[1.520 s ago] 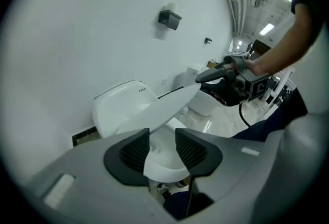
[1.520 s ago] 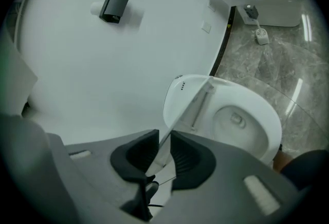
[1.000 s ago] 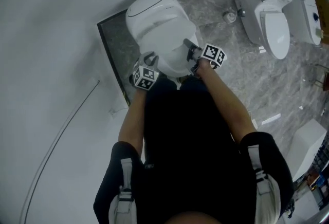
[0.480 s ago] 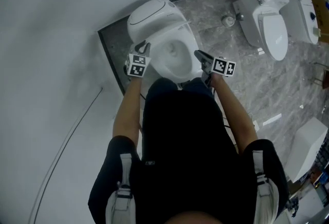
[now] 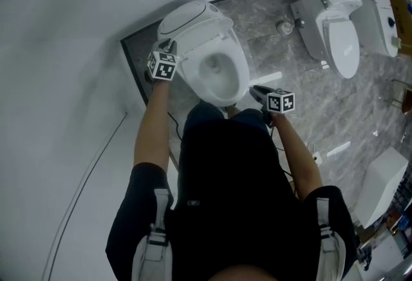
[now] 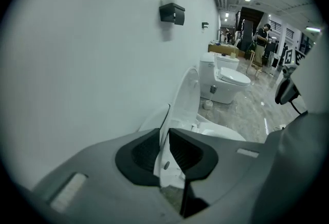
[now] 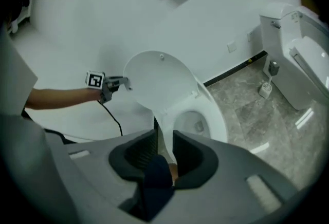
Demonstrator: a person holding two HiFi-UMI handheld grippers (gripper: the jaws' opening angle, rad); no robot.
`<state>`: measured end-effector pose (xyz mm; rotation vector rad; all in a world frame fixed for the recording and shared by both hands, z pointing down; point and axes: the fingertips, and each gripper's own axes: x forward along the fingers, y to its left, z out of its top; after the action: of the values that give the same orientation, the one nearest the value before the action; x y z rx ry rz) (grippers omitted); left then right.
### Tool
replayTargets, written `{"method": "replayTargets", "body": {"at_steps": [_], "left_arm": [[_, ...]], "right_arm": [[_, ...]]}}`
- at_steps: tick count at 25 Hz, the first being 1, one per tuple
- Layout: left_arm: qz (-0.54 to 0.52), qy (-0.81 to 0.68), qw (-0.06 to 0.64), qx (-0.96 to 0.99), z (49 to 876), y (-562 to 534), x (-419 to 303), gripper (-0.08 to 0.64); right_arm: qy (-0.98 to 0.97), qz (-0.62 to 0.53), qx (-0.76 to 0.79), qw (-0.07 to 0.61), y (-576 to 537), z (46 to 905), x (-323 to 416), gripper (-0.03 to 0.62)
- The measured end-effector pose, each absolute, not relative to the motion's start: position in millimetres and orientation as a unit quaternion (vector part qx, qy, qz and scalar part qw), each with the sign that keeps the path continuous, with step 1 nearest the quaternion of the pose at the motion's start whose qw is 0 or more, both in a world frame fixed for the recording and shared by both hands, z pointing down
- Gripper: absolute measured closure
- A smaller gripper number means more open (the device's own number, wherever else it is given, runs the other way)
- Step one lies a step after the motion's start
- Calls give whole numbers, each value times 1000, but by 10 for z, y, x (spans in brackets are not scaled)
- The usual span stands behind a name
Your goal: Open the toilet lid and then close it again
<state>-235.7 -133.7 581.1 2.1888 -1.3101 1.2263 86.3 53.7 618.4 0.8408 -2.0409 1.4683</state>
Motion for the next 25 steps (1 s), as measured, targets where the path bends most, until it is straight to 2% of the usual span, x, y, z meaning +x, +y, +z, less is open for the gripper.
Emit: {"method": "replayTargets", "body": {"at_steps": [8, 12, 25], "left_arm": [[420, -462, 164, 764, 5870, -1719, -2521, 491], [437, -452, 187, 755, 5916, -1732, -2585, 491], [474, -402, 177, 763, 6015, -1863, -2651, 494]], "right_arm": [[-727, 537, 256, 342, 1196, 6514, 994, 489], [-707, 556, 262, 349, 1373, 6480, 1063, 489], [-706, 561, 277, 332, 1290, 6372, 959, 489]]}}
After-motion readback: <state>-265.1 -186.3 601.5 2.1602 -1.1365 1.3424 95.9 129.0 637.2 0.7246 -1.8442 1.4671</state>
